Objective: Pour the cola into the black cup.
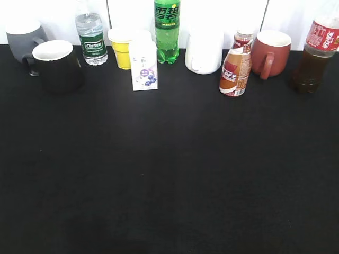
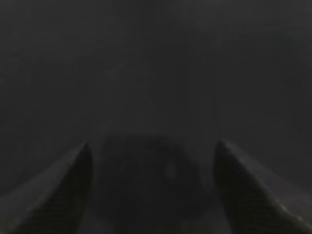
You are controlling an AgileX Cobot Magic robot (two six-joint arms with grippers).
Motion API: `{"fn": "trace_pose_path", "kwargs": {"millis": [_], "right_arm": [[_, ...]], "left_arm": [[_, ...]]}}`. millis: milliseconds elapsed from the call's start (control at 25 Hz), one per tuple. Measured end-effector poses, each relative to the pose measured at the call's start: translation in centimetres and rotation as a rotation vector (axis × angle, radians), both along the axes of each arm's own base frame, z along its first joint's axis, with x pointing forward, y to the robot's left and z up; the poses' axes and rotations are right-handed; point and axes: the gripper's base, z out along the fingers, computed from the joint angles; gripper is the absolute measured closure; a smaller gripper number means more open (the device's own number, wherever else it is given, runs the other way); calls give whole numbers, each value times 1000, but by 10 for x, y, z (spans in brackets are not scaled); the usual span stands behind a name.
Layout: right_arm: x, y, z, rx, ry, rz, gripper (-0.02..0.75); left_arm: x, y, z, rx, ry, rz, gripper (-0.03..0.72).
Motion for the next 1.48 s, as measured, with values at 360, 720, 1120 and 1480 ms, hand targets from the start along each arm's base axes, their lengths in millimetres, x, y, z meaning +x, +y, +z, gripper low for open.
{"fn": "trace_pose_path", "kwargs": {"millis": [360,720,1120,1480], "right_arm": [[-21,-1,0,6,-128,-74,155],[-20,8,0,25,-123,22,155],[-20,10,0,25,-125,44,155],[-20,10,0,25,-125,44,155]], "left_arm": [[-13,1,0,-4,-79,49,456],[-13,1,0,-4,-79,49,457],[-13,1,0,-4,-79,49,457],[-13,1,0,-4,-79,49,457]]}}
